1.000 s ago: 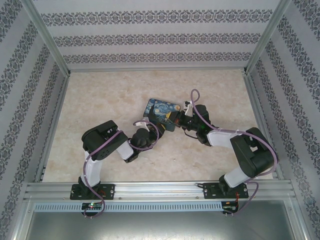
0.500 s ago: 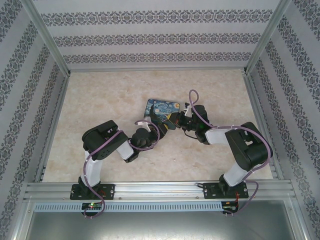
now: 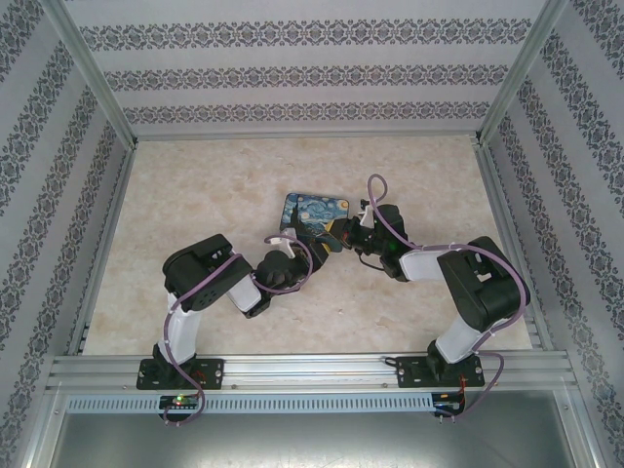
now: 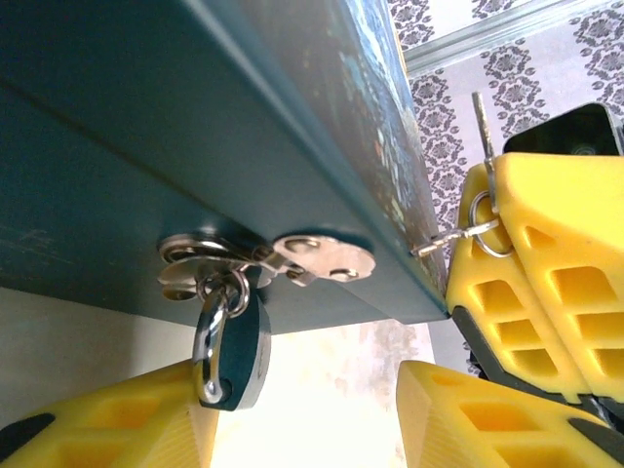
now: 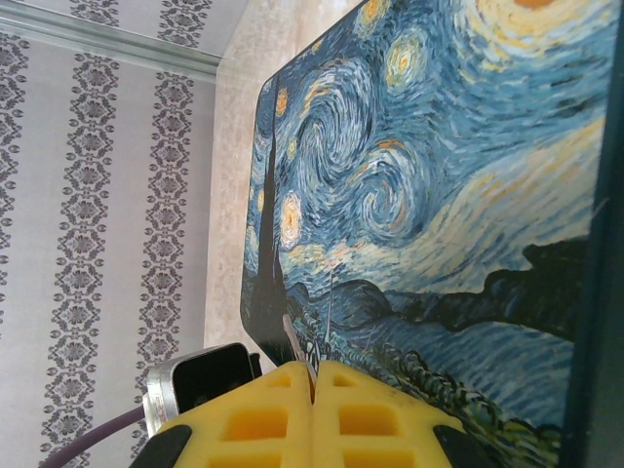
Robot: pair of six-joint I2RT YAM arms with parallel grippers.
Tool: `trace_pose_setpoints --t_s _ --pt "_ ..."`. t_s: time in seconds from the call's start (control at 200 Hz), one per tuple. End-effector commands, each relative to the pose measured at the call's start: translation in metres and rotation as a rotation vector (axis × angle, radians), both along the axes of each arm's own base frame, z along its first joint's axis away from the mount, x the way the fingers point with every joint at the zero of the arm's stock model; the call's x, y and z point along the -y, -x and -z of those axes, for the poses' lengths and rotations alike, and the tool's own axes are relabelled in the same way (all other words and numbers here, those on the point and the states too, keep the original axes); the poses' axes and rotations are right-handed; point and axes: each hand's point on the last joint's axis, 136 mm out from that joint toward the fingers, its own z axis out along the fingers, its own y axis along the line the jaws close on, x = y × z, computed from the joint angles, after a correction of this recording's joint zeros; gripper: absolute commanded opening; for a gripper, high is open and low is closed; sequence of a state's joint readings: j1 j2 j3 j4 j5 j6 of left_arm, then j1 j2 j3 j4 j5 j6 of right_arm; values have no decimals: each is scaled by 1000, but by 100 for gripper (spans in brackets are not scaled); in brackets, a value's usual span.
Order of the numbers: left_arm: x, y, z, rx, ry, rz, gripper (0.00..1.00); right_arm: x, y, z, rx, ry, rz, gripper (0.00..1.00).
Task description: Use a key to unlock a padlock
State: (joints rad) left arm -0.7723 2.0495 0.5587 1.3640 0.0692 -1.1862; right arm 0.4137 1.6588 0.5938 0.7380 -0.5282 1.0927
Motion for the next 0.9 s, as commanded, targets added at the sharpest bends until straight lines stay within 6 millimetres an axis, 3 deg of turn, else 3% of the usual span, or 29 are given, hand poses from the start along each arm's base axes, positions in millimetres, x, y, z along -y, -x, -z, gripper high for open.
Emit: trace_pose_setpoints --t_s 0.0,0.34,0.894 --pt "2 -6 -1 11 26 -31 50 6 -4 15 -15 42 16 0" --pt "-14 -8 11 -29 1 -111 36 6 -4 16 -16 40 18 0" --pt "-5 -10 17 -63 -19 -91 8 5 -5 9 2 11 20 0"
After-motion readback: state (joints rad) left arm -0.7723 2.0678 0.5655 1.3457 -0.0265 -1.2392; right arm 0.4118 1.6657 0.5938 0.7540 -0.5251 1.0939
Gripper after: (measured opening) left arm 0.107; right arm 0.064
